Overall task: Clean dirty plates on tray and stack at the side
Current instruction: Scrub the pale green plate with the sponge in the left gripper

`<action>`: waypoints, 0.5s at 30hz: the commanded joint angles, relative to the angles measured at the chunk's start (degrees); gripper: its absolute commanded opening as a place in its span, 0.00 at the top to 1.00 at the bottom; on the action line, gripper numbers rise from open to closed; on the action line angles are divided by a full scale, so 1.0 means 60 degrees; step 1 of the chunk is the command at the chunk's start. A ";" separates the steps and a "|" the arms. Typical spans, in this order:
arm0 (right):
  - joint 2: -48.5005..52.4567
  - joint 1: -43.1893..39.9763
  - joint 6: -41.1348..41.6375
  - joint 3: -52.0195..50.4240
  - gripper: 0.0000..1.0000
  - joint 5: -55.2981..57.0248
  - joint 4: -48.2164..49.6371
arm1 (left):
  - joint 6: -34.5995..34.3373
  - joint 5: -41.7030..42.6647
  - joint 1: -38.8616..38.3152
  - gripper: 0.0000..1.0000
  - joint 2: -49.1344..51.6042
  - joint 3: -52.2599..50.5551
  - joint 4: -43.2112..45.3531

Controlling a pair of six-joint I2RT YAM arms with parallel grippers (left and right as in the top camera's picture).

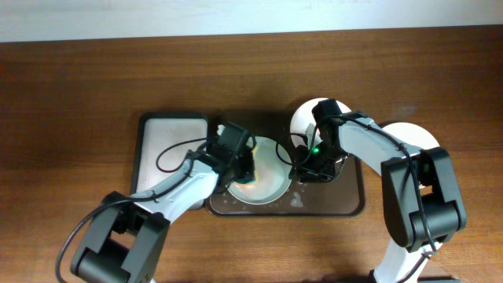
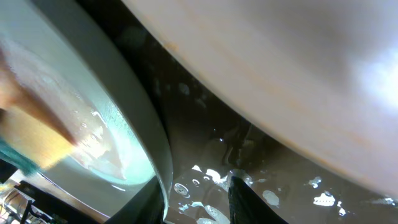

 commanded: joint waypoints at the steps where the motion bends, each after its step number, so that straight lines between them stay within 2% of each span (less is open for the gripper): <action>1: 0.0415 -0.0062 0.0080 -0.0368 0.65 0.1668 -0.0087 | 0.1075 -0.1162 0.0539 1.00 -0.0863 0.0612 -0.0678; 4: 0.0415 -0.0062 0.0076 -0.0368 0.63 0.1661 0.0040 | 0.1443 -0.0834 0.0572 1.00 -0.1767 0.0976 -0.1359; 5: 0.0415 -0.0062 0.0076 -0.0368 0.60 0.1661 0.0047 | 0.1439 -0.0860 0.0699 1.00 -0.1985 0.0976 -0.1676; 7: 0.0415 -0.0062 0.0076 -0.0364 0.53 0.1657 0.0124 | 0.1443 -0.0860 0.1140 1.00 -0.2065 0.0976 -0.2350; 9: 0.0412 -0.0058 0.0076 -0.0364 0.52 0.1504 0.0306 | 0.1446 -0.0962 0.1800 1.00 -0.2062 0.0973 -0.2973; 15: 0.0412 0.0390 0.0076 -0.0368 0.51 0.1486 0.1169 | 0.1909 -0.0965 0.3071 1.00 -0.2004 0.0342 -0.3155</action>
